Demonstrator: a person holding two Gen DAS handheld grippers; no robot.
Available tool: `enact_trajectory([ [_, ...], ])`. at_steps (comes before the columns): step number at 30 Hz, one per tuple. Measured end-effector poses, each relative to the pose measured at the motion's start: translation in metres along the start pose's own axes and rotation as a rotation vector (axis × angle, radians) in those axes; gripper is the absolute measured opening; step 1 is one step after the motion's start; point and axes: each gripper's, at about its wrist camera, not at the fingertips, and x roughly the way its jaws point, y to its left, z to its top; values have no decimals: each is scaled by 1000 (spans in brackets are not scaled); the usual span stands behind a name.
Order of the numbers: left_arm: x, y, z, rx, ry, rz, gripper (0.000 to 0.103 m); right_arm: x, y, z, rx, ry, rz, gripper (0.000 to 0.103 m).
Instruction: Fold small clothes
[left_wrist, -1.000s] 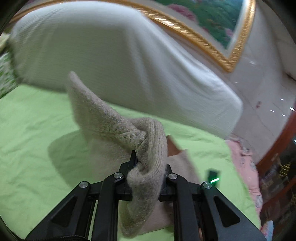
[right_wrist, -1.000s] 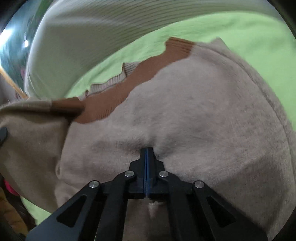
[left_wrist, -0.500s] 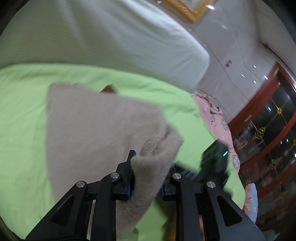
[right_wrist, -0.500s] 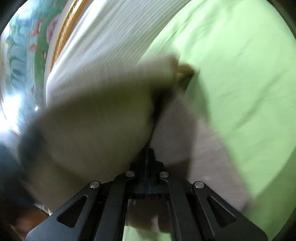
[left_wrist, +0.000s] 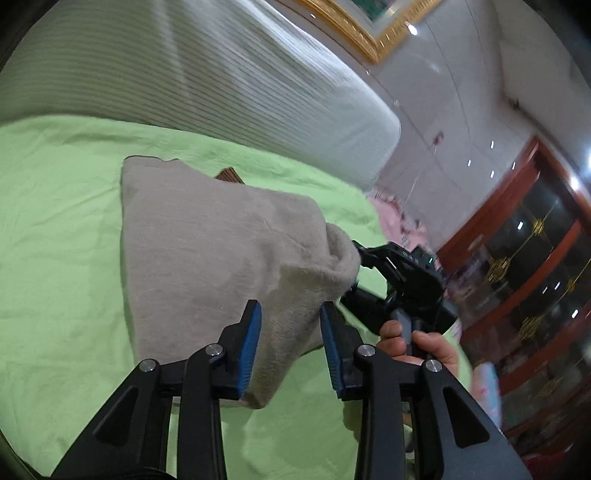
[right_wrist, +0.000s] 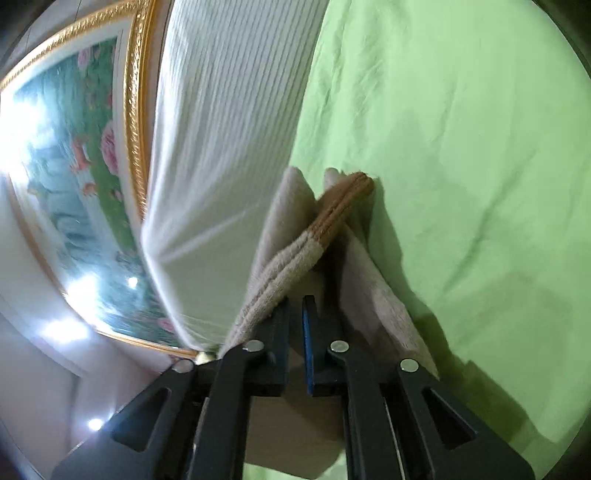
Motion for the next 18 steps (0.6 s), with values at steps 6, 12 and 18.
enact_trajectory([
  [6,-8,39,23,-31,-40,165,44,-12,-7,17,83,-55,150,81],
  [12,37,69,43,-68,24,305,46,26,32,12,-184,37,-200,78],
  [18,74,80,44,-34,100,424,51,70,79,10,-547,91,-562,61],
])
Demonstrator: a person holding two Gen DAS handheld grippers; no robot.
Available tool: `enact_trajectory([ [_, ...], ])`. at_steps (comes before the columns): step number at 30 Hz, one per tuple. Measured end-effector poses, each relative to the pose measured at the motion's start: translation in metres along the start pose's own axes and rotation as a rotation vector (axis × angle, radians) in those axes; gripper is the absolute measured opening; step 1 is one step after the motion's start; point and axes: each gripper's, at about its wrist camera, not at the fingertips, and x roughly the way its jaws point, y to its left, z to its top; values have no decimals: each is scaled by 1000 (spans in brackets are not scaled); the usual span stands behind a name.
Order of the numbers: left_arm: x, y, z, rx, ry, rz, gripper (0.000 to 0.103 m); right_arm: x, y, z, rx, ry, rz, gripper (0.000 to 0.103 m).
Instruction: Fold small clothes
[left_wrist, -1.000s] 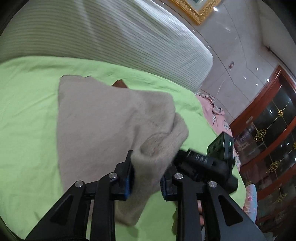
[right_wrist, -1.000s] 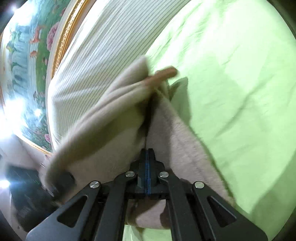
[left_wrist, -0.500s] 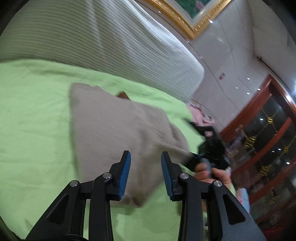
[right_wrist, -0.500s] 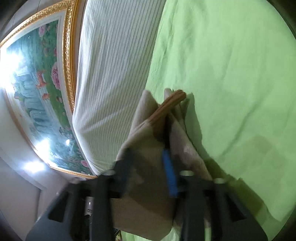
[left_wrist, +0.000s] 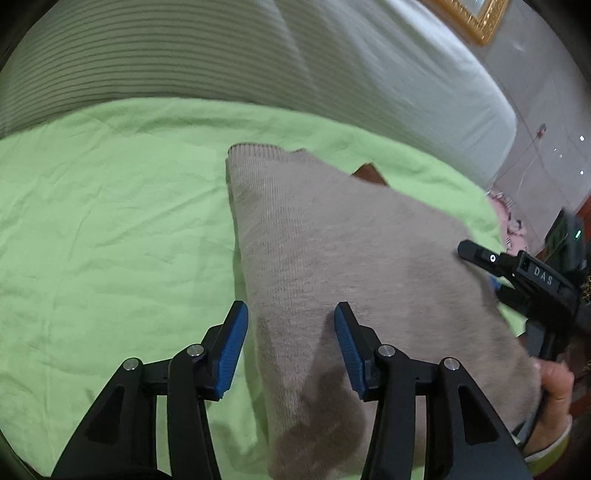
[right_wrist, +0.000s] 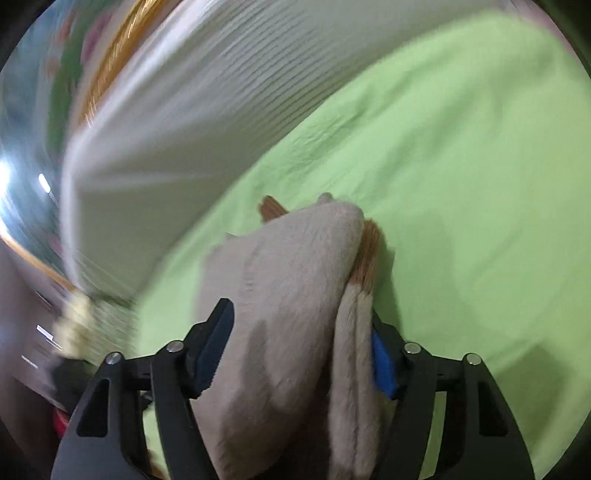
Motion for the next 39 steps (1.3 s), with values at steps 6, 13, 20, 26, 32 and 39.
enact_trajectory([
  [6,-8,9,-7,-29,-19,-15,52,5,37,15,-232,20,-102,21],
  [13,-41,20,-9,-85,-94,-21,51,-35,122,38,-511,-120,199,19],
  [20,-32,11,-7,-46,-75,41,53,-2,117,82,-508,-72,283,19],
  [26,-8,-4,-17,9,-20,61,54,47,42,60,-429,88,-78,39],
  [32,-17,1,-23,-27,-3,33,55,-27,12,53,-298,-61,-28,57],
  [39,-21,9,-54,-115,65,-38,59,-66,26,-19,-264,-52,53,57],
])
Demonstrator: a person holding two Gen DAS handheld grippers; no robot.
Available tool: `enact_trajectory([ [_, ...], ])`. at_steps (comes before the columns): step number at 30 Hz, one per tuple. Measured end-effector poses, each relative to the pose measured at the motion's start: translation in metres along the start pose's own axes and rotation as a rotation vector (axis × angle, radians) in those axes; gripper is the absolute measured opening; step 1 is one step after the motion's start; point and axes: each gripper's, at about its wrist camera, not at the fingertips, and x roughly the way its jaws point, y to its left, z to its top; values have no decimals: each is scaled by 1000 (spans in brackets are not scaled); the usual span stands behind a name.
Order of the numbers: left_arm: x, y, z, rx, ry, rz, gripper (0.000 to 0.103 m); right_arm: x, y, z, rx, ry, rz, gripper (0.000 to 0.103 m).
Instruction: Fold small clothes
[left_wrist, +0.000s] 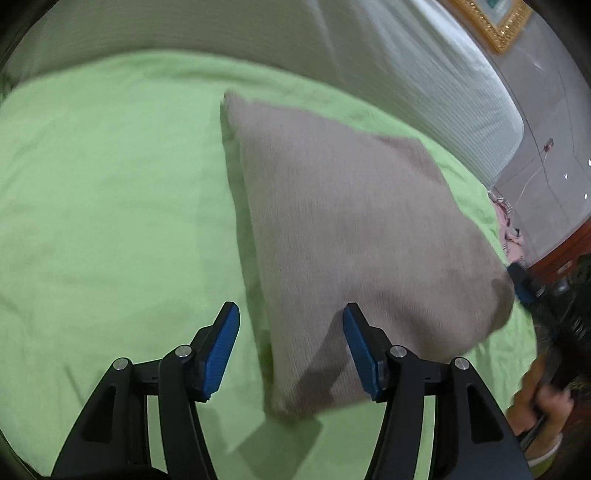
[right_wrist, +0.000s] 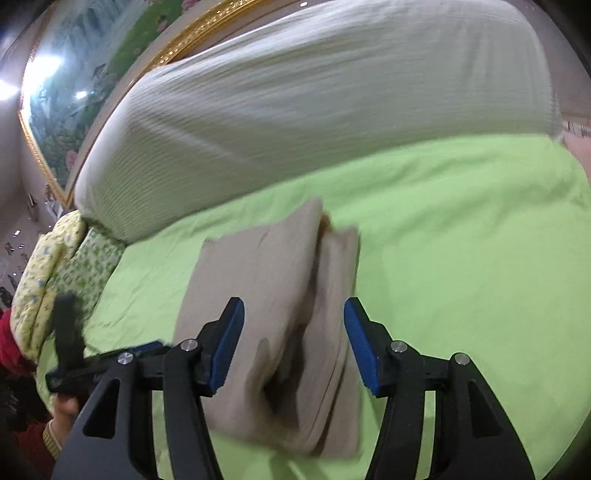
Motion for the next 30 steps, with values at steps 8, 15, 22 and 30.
enact_trajectory([
  [8,21,-11,-27,73,70,33,43,23,4,-35,-34,115,-104,7],
  [15,12,-11,-34,111,94,-2,39,25,-12,-49,19,169,-94,6],
  [22,-1,3,-29,86,88,-18,46,20,3,-51,-44,220,-122,5],
  [30,-15,10,-1,79,38,1,62,17,-3,-46,39,189,-93,9],
])
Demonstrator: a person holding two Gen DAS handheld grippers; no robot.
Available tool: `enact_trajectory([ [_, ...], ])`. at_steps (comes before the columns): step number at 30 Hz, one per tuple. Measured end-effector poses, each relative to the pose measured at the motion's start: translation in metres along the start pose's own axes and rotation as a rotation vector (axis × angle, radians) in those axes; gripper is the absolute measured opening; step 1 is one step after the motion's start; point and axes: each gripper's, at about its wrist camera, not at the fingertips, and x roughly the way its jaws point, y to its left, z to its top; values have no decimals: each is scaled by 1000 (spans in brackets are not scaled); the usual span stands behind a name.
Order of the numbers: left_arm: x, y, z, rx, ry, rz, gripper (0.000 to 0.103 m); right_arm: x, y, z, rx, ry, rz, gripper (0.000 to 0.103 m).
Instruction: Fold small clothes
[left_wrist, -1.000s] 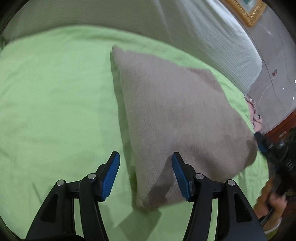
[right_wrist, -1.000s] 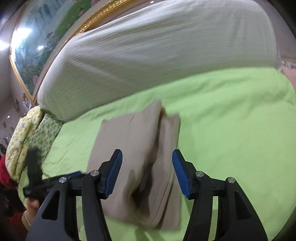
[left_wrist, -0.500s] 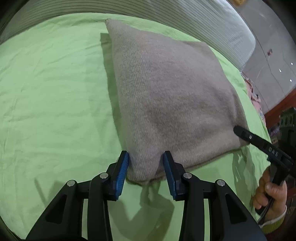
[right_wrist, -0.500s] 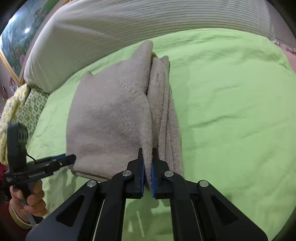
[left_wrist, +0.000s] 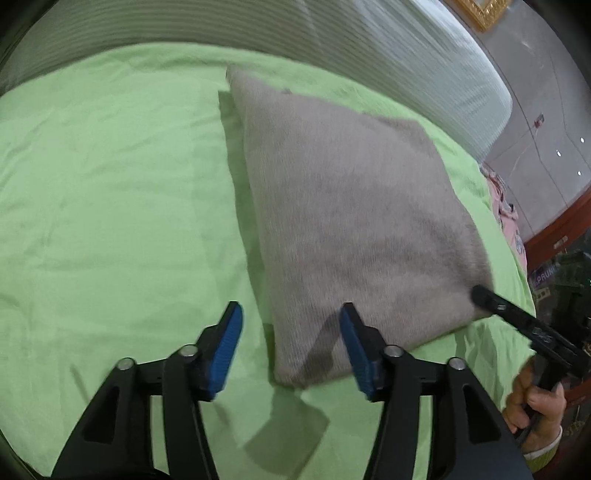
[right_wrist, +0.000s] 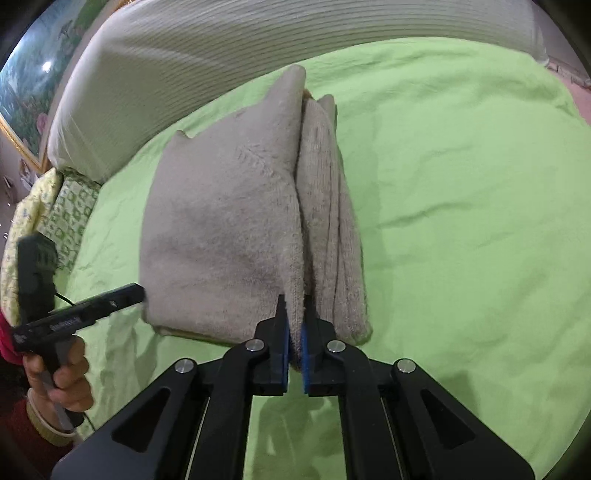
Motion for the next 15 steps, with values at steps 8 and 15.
enact_trajectory([
  [8,6,3,42,-63,-41,11,65,-14,20,62,-21,-195,-54,97],
  [15,22,-1,54,-81,-30,-16,66,46,24,116,-5,-94,-24,96],
])
